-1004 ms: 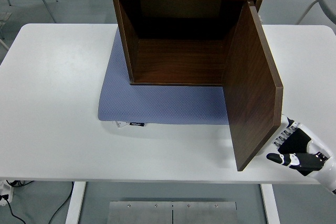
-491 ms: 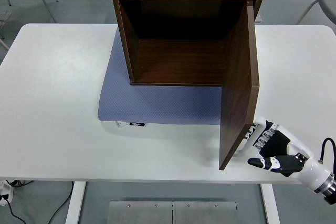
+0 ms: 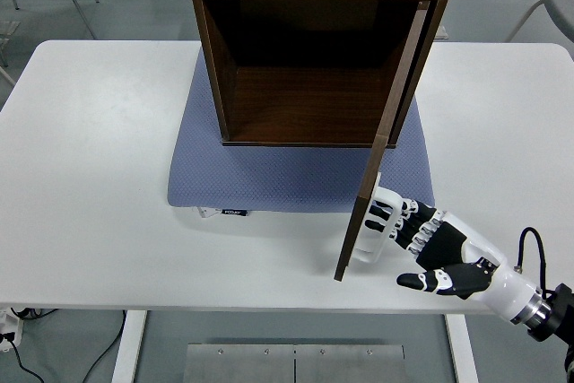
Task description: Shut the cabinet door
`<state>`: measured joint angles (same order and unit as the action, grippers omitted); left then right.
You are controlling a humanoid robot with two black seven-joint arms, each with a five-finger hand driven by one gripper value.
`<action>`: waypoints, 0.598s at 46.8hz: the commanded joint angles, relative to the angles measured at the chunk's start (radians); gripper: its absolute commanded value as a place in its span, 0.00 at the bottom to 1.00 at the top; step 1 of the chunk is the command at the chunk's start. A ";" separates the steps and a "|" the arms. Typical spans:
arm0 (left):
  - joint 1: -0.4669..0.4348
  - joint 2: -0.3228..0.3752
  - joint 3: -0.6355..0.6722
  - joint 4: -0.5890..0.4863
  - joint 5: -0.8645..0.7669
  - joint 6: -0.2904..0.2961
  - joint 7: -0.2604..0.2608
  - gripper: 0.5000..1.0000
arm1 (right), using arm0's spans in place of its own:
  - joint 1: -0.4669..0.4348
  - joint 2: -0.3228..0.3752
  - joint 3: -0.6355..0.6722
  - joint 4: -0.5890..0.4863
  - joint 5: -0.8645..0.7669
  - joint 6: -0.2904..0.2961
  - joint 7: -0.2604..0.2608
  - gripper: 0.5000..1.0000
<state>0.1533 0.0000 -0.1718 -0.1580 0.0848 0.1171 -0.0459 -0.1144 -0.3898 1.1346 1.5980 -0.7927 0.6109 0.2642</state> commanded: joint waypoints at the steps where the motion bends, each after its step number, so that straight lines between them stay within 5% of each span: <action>1: 0.000 0.000 0.000 0.000 0.001 -0.001 0.000 1.00 | 0.012 0.011 -0.007 -0.006 -0.010 0.000 0.000 1.00; 28: 0.000 0.000 0.000 0.000 0.000 -0.001 0.000 1.00 | 0.093 0.098 -0.048 -0.086 -0.011 0.000 -0.019 1.00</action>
<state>0.1535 0.0000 -0.1718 -0.1579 0.0849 0.1171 -0.0458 -0.0296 -0.3001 1.0934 1.5139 -0.8038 0.6108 0.2455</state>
